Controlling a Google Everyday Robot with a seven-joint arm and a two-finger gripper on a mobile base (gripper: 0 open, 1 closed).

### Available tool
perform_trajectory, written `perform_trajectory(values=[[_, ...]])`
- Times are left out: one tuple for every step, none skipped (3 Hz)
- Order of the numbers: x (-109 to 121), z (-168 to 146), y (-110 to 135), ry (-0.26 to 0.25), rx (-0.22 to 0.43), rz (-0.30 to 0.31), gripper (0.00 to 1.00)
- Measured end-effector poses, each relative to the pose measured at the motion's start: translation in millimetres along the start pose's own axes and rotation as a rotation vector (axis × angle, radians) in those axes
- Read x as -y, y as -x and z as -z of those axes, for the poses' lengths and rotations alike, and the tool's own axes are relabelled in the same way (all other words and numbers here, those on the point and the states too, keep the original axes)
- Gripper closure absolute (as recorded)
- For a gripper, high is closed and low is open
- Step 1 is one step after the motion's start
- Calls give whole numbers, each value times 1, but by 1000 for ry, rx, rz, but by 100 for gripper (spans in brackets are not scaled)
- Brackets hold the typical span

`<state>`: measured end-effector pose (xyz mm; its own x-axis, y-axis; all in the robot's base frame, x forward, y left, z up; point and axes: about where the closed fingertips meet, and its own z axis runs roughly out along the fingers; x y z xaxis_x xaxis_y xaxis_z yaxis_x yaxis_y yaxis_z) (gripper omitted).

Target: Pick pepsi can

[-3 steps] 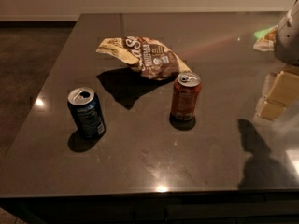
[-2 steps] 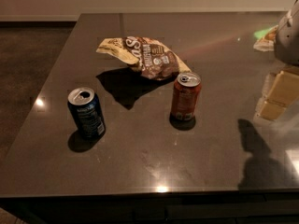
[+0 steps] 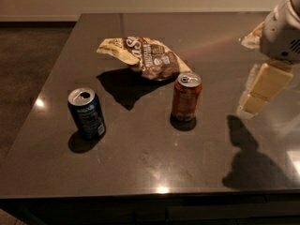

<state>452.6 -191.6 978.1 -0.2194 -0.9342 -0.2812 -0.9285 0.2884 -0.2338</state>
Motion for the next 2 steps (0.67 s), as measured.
perform_trajectory(values=[[2, -10, 29, 7, 52, 3, 0], [0, -28, 61, 14, 113, 24, 0]])
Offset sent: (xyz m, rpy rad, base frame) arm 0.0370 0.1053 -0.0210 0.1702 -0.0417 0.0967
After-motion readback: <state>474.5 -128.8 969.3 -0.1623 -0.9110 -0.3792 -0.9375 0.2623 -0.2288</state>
